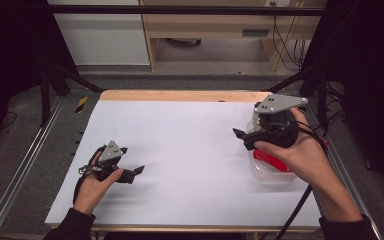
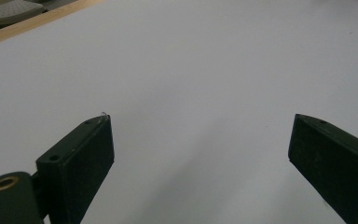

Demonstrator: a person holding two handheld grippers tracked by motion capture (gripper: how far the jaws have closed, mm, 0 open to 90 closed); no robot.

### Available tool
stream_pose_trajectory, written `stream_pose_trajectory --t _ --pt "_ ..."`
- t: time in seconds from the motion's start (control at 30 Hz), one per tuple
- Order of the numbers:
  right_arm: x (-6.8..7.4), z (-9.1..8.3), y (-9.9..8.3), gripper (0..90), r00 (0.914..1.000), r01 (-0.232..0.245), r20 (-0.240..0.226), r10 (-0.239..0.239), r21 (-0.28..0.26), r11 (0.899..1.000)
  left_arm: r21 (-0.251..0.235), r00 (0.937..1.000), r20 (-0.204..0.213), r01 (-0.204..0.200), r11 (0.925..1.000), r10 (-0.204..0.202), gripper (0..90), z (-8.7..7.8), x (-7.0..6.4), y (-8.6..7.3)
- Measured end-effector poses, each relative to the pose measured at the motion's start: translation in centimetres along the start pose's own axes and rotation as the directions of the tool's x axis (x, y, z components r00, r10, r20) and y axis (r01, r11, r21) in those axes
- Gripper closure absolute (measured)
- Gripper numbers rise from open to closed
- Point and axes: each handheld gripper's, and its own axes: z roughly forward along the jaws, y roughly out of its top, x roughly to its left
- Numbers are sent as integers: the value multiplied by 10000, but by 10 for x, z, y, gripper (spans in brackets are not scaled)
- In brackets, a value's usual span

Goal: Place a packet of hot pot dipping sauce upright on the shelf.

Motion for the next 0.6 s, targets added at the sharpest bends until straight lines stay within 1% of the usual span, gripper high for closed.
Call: stream_pose_trajectory --t 0.07,0.2,0.43,0.6 --pt "4 6 1 113 9999 -133 -104 132 -59 9999 18 10000 -38 -38 10000 38 65 0 0 0" --pt "11 15 0 107 9997 -111 -233 110 -16 9999 19 10000 -61 -59 10000 60 64 0 0 0" --pt "24 27 -4 102 9990 -117 -426 117 2 9999 32 9999 -94 -100 9999 101 63 0 0 0" --pt "34 35 -9 101 9982 -223 -555 223 9 9998 22 9999 -98 -98 9999 98 63 0 0 0"
